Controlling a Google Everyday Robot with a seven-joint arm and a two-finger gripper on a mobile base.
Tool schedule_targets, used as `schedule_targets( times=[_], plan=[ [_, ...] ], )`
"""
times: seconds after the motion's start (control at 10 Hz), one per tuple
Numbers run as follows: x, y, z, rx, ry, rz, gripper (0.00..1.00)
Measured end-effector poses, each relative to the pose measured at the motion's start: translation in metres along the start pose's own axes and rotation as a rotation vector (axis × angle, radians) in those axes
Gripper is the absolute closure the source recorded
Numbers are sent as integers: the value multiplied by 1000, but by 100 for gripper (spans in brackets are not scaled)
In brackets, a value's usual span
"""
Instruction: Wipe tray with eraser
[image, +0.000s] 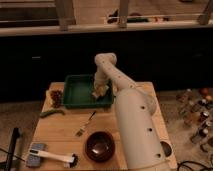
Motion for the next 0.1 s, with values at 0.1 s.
schedule_targets(
  times=[0.1],
  plan=[
    [-2,-4,0,10,0,-6,100]
  ],
)
